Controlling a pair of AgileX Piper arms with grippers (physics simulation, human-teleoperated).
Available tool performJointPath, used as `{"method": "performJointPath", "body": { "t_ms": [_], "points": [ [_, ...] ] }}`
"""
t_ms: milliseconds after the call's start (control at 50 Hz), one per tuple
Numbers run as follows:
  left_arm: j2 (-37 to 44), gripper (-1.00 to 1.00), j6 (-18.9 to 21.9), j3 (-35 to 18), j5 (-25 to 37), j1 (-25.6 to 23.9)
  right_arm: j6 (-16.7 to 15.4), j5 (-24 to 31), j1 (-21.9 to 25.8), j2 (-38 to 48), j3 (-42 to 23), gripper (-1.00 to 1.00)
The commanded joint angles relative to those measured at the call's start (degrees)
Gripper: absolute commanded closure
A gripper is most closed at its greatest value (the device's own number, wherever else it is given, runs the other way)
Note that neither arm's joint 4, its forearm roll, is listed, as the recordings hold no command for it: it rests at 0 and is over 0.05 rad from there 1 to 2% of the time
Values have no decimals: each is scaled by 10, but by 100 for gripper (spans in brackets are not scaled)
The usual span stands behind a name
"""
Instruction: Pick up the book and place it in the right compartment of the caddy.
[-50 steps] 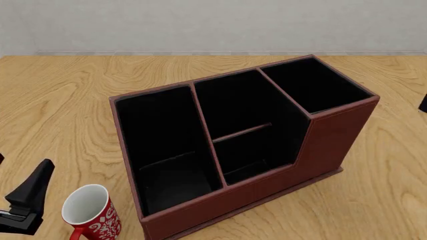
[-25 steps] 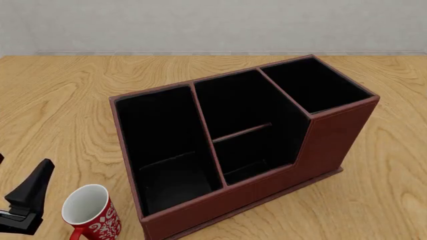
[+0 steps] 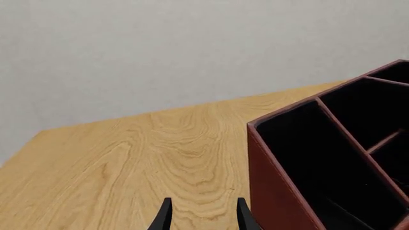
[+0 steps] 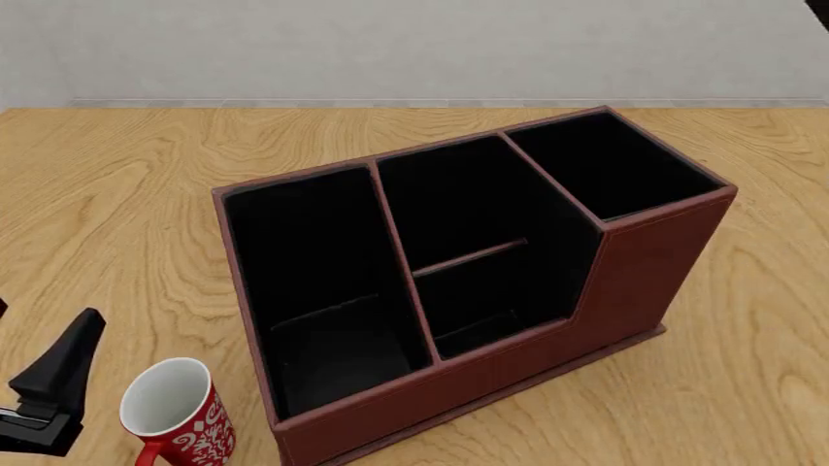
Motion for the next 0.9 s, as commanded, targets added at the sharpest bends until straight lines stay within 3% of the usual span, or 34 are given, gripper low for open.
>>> {"method": "performJointPath", "body": {
  "t_ms": [20, 60, 80, 120, 140, 260, 320, 340, 380, 620, 900],
  "points": [
    [-1, -100, 1, 0, 1, 0, 105, 0, 82, 10, -26, 100],
    [-1, -100, 2, 0, 1, -1, 90, 0, 69, 12, -19, 100],
    [-1, -100, 1, 0, 1, 0, 108, 0, 85, 12, -16, 100],
    [-1, -100, 2, 0, 1, 0, 100, 0, 81, 12, -15, 100],
    [-1, -100, 2, 0, 0, -1, 114, 0, 92, 15, -6, 100],
    [-1, -100, 1, 0, 0, -3, 131, 0, 104, 19, 6, 100],
    [-1, -100, 2, 0, -1, -3, 121, 0, 96, 20, 17, 100],
    [-1, -100, 2, 0, -1, -2, 141, 0, 114, 20, 21, 100],
    [-1, -100, 2, 0, -1, -3, 129, 0, 106, 21, 21, 100],
    [-1, -100, 1, 0, -2, -2, 131, 0, 117, 26, 33, 100],
    [1, -100, 12, 0, 0, -9, 150, 0, 146, 50, 10, 100]
  ]
}}
